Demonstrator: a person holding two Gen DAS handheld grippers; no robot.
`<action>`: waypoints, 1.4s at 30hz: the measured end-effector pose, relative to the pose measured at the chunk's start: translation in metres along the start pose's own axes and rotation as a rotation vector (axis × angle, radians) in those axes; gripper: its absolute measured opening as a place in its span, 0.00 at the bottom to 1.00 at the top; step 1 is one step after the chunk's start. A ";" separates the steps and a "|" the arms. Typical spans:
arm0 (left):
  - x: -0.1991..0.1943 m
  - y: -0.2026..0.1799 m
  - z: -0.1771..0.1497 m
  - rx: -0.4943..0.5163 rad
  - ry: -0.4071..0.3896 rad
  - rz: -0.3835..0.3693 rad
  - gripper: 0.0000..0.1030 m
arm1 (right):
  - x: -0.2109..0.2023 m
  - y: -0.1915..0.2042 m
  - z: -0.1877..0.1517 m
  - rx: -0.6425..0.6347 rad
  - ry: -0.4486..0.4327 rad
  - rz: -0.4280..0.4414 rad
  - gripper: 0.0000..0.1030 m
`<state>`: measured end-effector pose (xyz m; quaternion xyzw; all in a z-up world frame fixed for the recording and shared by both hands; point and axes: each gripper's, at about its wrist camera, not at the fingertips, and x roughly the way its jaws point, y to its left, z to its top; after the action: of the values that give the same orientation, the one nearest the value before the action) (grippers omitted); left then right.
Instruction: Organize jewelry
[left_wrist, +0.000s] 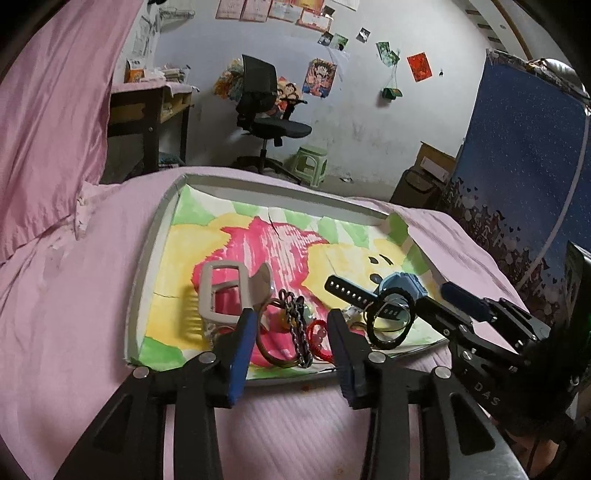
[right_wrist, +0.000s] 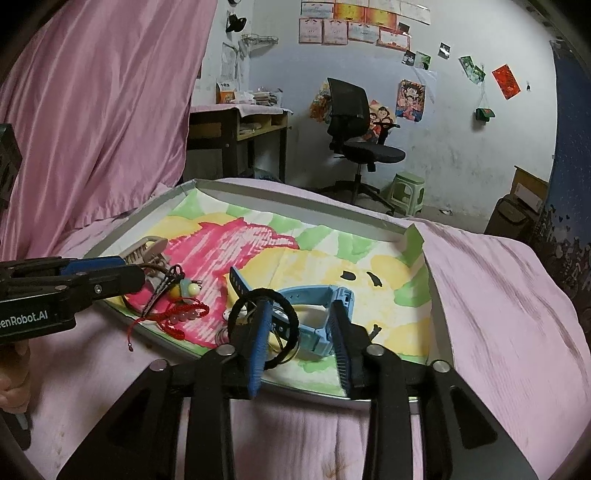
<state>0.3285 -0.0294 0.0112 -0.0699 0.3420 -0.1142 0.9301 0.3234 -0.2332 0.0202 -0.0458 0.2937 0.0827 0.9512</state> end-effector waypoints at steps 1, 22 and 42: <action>-0.003 0.000 0.000 0.003 -0.010 0.013 0.41 | -0.002 -0.001 0.000 0.006 -0.006 0.001 0.37; -0.062 0.009 -0.019 -0.042 -0.183 0.176 0.99 | -0.047 -0.012 -0.002 0.129 -0.128 0.038 0.95; -0.126 -0.014 -0.050 -0.022 -0.270 0.221 0.99 | -0.093 -0.014 -0.023 0.141 -0.177 0.092 0.98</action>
<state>0.2004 -0.0131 0.0541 -0.0570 0.2209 0.0030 0.9736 0.2375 -0.2620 0.0549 0.0421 0.2153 0.1091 0.9695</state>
